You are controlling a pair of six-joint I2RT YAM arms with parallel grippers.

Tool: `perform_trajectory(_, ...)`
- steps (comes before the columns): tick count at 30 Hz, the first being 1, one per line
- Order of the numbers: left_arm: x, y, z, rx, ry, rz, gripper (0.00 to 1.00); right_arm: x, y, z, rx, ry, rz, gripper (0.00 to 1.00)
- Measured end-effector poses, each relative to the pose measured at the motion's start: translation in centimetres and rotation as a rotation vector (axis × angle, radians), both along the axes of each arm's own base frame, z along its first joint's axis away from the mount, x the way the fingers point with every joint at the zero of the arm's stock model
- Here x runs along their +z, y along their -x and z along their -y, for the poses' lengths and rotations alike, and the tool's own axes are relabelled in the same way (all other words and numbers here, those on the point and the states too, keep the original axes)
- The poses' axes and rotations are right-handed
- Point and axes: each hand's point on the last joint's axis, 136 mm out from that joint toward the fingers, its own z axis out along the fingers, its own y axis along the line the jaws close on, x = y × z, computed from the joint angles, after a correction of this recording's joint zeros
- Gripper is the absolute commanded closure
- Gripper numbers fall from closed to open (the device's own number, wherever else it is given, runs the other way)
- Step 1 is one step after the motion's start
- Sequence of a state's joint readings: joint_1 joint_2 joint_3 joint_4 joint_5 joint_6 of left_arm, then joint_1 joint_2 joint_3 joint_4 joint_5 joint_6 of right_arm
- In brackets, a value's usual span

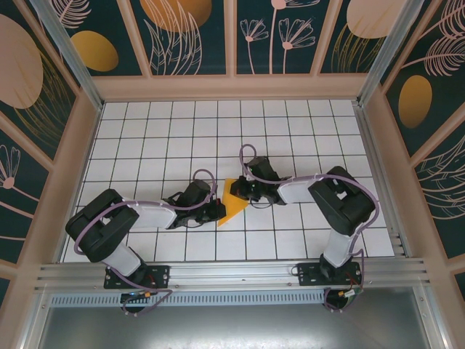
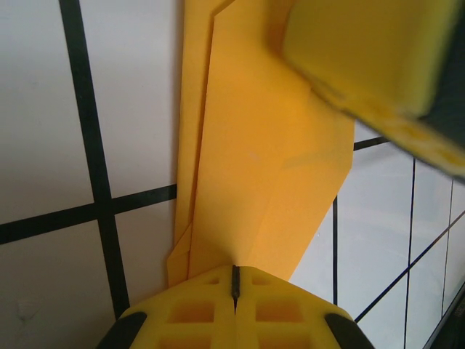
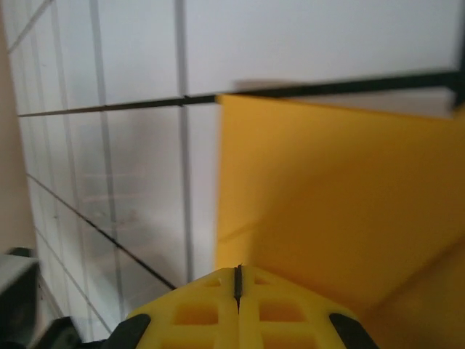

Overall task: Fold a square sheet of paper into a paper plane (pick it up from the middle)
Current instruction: Fourth fold the wing at the center of the table.

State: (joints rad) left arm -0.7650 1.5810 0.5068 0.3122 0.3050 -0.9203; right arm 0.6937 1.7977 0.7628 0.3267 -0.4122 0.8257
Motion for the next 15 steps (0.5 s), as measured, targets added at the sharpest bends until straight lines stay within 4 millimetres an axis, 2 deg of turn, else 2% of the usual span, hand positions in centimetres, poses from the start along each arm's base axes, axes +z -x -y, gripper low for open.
perform_trajectory(2,0.00,0.01,0.00,-0.001,0.000,0.000,0.95,-0.73,0.16,0.23,-0.004,0.003,-0.014,0.96)
perform_trajectory(15,0.07,0.03,-0.05,-0.014,-0.012,0.006,0.94,-0.73,-0.30,0.57,-0.016,-0.004,-0.015,0.96)
